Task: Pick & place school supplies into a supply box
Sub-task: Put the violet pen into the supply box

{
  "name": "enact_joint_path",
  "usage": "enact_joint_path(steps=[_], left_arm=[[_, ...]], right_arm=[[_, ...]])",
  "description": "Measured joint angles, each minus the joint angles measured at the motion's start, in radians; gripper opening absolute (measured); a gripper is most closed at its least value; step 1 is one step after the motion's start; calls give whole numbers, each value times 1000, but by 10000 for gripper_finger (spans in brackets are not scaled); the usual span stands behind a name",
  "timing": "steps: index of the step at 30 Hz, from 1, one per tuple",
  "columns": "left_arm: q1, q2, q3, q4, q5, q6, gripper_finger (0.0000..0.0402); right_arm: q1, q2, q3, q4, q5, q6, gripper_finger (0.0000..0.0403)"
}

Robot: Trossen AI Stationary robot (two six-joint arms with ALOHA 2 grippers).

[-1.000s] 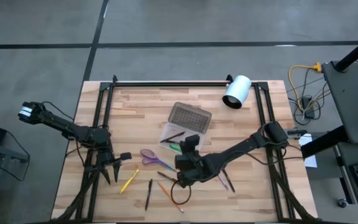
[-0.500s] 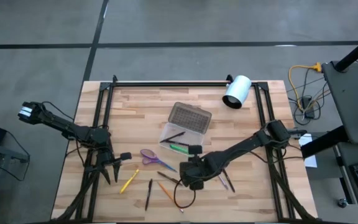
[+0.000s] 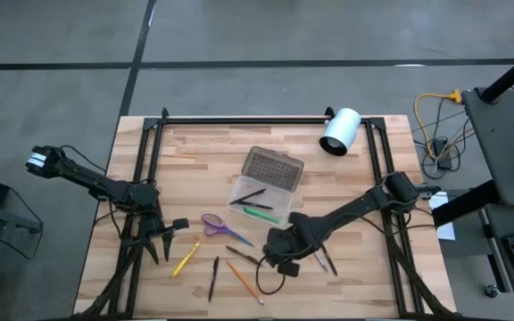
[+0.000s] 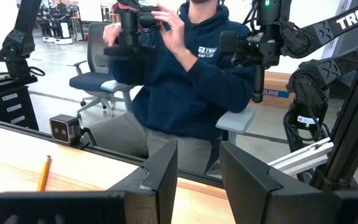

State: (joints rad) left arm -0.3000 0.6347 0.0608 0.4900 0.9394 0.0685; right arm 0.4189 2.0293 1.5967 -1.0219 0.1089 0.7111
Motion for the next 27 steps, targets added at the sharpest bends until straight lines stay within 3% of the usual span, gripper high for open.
enact_joint_path(steps=[6,16,27], left_arm=[[0,0,0,0,0,0,105],[0,0,0,0,0,0,105],[0,0,0,0,0,0,105]], right_arm=[[15,-12,0,-80,-16,175,73],[55,-23,-25,-74,-13,281,68],[77,-131,-240,16,-49,509,79]])
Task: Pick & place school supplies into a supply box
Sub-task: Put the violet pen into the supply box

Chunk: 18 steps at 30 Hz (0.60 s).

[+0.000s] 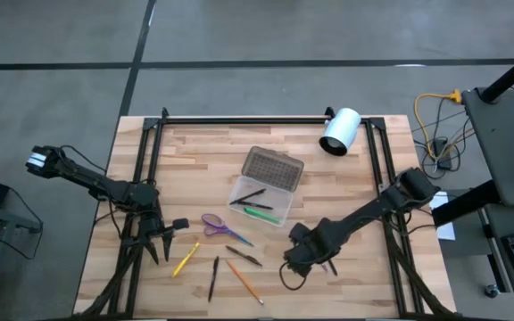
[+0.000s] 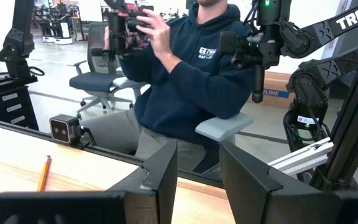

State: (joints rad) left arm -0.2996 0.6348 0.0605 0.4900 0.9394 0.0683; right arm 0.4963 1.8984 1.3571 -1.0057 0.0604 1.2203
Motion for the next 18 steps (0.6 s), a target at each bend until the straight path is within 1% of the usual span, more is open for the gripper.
enact_joint_path(steps=[3,5,18], left_arm=[[0,0,0,0,0,0,105],[0,0,0,0,0,0,105],[0,0,0,0,0,0,105]], right_arm=[[4,-9,-45,54,-34,17,79],[4,-10,-59,55,-39,30,76],[15,-12,-84,61,-43,38,68]])
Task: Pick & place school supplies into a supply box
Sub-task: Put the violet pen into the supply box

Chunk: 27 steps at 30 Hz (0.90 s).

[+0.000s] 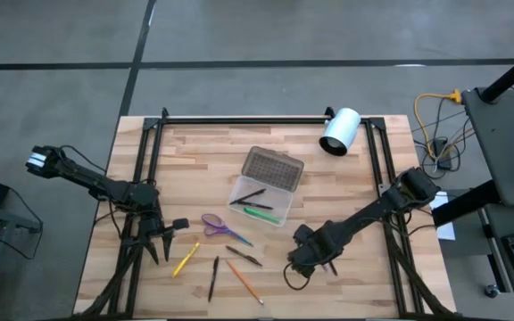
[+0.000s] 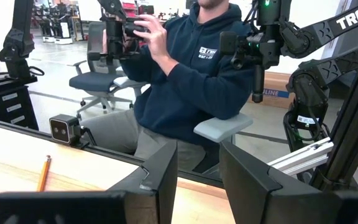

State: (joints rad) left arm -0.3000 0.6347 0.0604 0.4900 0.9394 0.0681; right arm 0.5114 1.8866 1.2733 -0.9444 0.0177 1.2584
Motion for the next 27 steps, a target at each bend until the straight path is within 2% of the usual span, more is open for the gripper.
enact_joint_path(steps=[18,27], left_arm=[[0,0,-1,0,0,0,105],[0,0,-1,0,0,0,105]], right_arm=[[0,0,-56,55,0,74,68],[-1,0,-113,144,-23,75,68]])
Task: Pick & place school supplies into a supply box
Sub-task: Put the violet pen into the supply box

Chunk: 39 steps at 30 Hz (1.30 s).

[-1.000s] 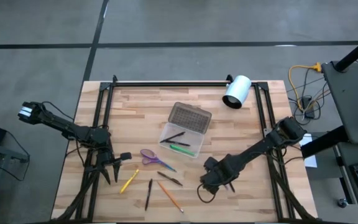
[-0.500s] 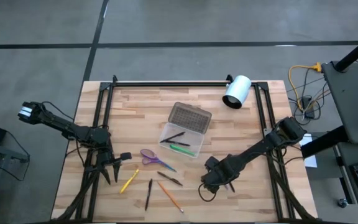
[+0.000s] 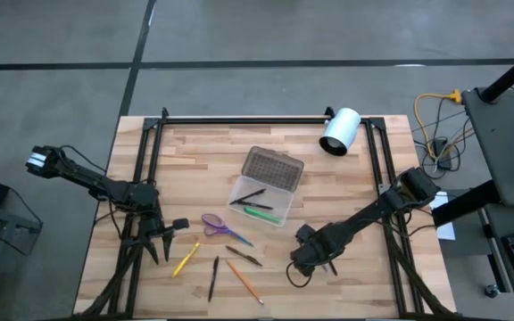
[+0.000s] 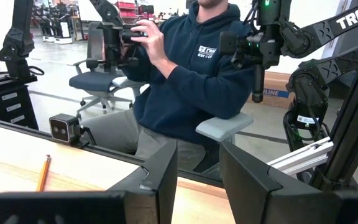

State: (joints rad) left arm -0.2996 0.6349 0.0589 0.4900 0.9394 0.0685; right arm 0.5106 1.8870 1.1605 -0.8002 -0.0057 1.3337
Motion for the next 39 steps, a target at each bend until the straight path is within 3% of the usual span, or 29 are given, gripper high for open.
enact_joint_path(steps=[8,14,20,39], left_arm=[[0,0,0,0,0,0,105],[0,0,0,0,0,0,105],[0,0,-1,0,0,0,105],[0,0,-1,0,0,0,105]], right_arm=[[-2,-1,-2,2,-20,-68,64],[-3,1,13,6,-45,-127,21],[-3,2,37,1,-44,-188,17],[-53,2,136,-5,304,-533,14]])
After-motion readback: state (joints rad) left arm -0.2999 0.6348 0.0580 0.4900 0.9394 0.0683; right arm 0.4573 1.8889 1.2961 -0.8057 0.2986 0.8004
